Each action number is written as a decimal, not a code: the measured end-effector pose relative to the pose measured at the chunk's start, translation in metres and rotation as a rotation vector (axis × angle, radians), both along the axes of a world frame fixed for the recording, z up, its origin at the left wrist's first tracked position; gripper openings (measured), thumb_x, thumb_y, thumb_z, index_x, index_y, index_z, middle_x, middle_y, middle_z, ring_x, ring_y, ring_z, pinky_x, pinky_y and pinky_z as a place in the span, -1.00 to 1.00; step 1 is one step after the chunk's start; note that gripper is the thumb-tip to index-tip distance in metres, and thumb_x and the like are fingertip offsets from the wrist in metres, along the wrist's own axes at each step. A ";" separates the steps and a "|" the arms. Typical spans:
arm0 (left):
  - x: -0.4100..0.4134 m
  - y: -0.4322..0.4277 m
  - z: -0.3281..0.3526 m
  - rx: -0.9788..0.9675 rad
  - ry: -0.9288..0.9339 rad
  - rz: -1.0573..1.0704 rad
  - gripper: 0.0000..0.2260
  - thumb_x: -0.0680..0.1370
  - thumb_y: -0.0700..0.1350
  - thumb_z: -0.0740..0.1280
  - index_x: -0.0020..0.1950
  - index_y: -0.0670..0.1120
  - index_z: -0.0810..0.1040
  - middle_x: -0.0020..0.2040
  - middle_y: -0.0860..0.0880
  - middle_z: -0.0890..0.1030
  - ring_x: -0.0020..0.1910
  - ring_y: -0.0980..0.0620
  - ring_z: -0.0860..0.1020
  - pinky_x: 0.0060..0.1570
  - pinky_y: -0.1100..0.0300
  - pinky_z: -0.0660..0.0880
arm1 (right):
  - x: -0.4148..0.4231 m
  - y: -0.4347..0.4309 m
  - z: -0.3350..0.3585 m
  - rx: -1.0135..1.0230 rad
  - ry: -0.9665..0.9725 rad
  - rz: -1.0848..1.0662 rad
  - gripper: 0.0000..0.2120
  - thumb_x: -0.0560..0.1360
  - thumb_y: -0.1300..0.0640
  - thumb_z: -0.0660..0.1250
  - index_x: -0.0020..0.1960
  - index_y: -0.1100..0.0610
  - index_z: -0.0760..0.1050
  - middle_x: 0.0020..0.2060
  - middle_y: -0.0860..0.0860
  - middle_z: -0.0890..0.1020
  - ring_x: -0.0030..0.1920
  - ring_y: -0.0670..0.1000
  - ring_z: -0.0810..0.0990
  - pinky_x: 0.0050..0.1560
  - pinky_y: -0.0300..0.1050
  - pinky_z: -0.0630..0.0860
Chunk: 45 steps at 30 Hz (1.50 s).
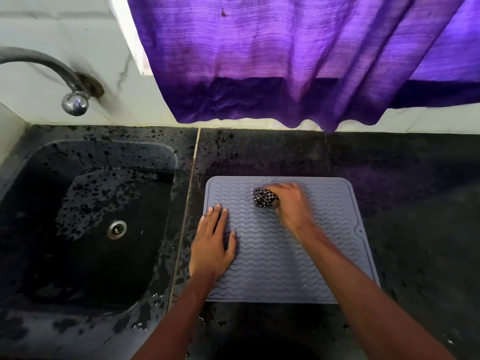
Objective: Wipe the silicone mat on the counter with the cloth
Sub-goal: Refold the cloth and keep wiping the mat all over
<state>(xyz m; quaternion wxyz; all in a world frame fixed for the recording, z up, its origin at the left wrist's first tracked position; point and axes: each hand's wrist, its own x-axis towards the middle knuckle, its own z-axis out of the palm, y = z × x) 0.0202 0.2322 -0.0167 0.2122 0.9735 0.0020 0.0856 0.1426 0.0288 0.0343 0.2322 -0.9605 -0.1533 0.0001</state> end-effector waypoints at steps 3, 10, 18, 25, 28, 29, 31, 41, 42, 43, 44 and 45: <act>0.001 0.000 -0.001 0.001 0.003 -0.006 -0.47 0.64 0.07 0.16 0.56 -0.15 0.33 0.58 -0.07 0.29 0.57 -0.03 0.23 0.54 -0.04 0.19 | -0.005 0.022 0.001 -0.042 0.012 0.019 -0.46 0.34 0.41 0.39 0.21 -0.04 0.58 0.08 -0.01 0.66 0.09 0.11 0.53 0.12 -0.03 0.45; 0.001 -0.001 0.002 -0.004 0.008 0.005 -0.46 0.63 0.09 0.13 0.53 -0.18 0.36 0.56 -0.10 0.33 0.56 -0.05 0.26 0.57 0.03 0.11 | 0.002 0.048 0.008 -0.022 0.048 0.021 -0.45 0.29 0.39 0.32 0.16 -0.08 0.59 0.00 -0.01 0.65 0.03 0.12 0.52 0.07 -0.02 0.46; 0.002 -0.003 0.009 -0.043 0.052 0.035 -0.42 0.62 0.10 0.11 0.56 -0.20 0.27 0.57 -0.11 0.30 0.56 -0.05 0.24 0.56 0.03 0.17 | 0.003 0.082 0.017 0.020 0.100 0.053 -0.47 0.25 0.39 0.32 0.13 -0.02 0.61 0.00 0.04 0.66 0.04 0.15 0.55 0.10 0.01 0.49; -0.001 -0.004 0.019 -0.256 0.011 0.075 -0.39 0.57 -0.14 0.05 0.62 -0.14 -0.03 0.63 -0.17 0.09 0.59 -0.09 0.19 0.43 0.06 0.37 | -0.007 0.109 0.027 -0.007 0.106 0.077 -0.64 0.23 0.37 0.36 -0.06 0.05 0.64 -0.15 0.07 0.68 -0.08 0.15 0.61 0.07 0.03 0.50; -0.003 -0.002 0.019 -0.297 0.022 0.091 -0.32 0.52 -0.25 0.10 0.62 -0.15 -0.05 0.64 -0.17 0.04 0.59 -0.11 0.18 0.41 0.17 0.32 | -0.014 0.116 0.023 -0.050 0.148 0.071 -0.65 0.24 0.31 0.37 -0.07 -0.04 0.58 -0.15 -0.02 0.66 -0.07 0.11 0.58 0.05 0.03 0.49; -0.003 -0.002 0.019 -0.302 0.029 0.098 -0.32 0.51 -0.26 0.10 0.63 -0.16 -0.05 0.64 -0.17 0.03 0.58 -0.12 0.19 0.41 0.19 0.30 | -0.017 0.117 0.022 -0.050 0.154 0.081 -0.66 0.25 0.30 0.37 -0.06 -0.04 0.59 -0.14 0.00 0.66 -0.06 0.11 0.59 0.07 0.01 0.49; -0.002 -0.003 0.018 -0.286 0.029 0.111 -0.34 0.51 -0.20 0.04 0.63 -0.16 -0.05 0.64 -0.18 0.04 0.58 -0.14 0.19 0.44 0.13 0.31 | -0.020 0.117 0.026 -0.044 0.164 0.100 -0.70 0.27 0.31 0.37 -0.07 0.02 0.61 -0.14 0.06 0.67 -0.06 0.12 0.59 0.06 -0.02 0.49; -0.001 -0.003 0.015 -0.239 0.035 0.141 -0.32 0.48 -0.21 0.00 0.62 -0.23 -0.03 0.60 -0.24 0.14 0.57 -0.16 0.19 0.46 -0.12 0.32 | -0.042 0.104 0.020 -0.054 0.157 0.108 -0.48 0.34 0.30 0.47 0.25 -0.01 0.56 0.11 0.05 0.64 0.13 0.11 0.53 0.25 -0.05 0.41; -0.001 -0.004 0.015 -0.230 0.037 0.137 -0.32 0.48 -0.21 0.00 0.62 -0.23 -0.02 0.60 -0.24 0.15 0.57 -0.14 0.19 0.46 -0.12 0.33 | -0.041 0.102 0.022 -0.050 0.158 0.106 -0.47 0.34 0.30 0.47 0.26 -0.02 0.55 0.11 0.04 0.64 0.13 0.11 0.53 0.25 -0.06 0.41; -0.001 -0.004 0.015 -0.222 0.037 0.128 -0.33 0.48 -0.21 0.01 0.61 -0.24 -0.01 0.60 -0.24 0.17 0.57 -0.14 0.19 0.45 -0.13 0.33 | -0.041 0.099 0.023 -0.043 0.144 0.094 -0.47 0.33 0.30 0.47 0.26 -0.02 0.55 0.10 0.04 0.64 0.12 0.11 0.52 0.24 -0.06 0.41; -0.001 -0.005 0.016 -0.216 0.034 0.119 -0.32 0.47 -0.22 0.02 0.61 -0.24 0.00 0.59 -0.24 0.20 0.55 -0.14 0.20 0.44 -0.15 0.35 | -0.043 0.095 0.023 -0.036 0.133 0.080 -0.48 0.34 0.30 0.47 0.26 -0.01 0.55 0.09 0.04 0.63 0.11 0.11 0.51 0.22 -0.06 0.42; -0.001 -0.005 0.017 -0.213 0.029 0.115 -0.31 0.46 -0.22 0.04 0.61 -0.24 0.00 0.58 -0.25 0.22 0.54 -0.15 0.21 0.44 -0.17 0.35 | -0.047 0.091 0.023 -0.034 0.125 0.066 -0.50 0.36 0.31 0.45 0.25 0.00 0.56 0.08 0.04 0.63 0.11 0.11 0.50 0.21 -0.06 0.42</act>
